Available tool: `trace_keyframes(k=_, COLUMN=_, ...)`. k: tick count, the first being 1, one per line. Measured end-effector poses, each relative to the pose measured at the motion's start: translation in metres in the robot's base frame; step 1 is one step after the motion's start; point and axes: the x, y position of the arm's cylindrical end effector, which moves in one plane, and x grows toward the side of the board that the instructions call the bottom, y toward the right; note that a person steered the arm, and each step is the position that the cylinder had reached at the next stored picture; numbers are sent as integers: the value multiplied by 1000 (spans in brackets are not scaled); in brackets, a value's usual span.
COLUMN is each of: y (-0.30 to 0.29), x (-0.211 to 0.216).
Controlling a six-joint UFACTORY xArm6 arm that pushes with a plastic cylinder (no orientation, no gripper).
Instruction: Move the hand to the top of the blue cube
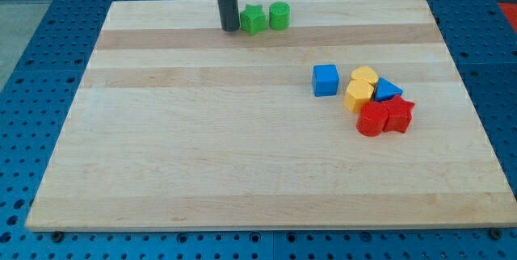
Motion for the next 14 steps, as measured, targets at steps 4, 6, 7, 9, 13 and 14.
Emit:
trace_keyframes(k=4, y=12, x=42)
trace_keyframes(k=6, y=17, x=67)
trace_keyframes(k=7, y=18, x=67)
trace_keyframes(k=9, y=38, x=58)
trace_keyframes(k=13, y=99, x=54)
trace_keyframes(k=14, y=124, x=54)
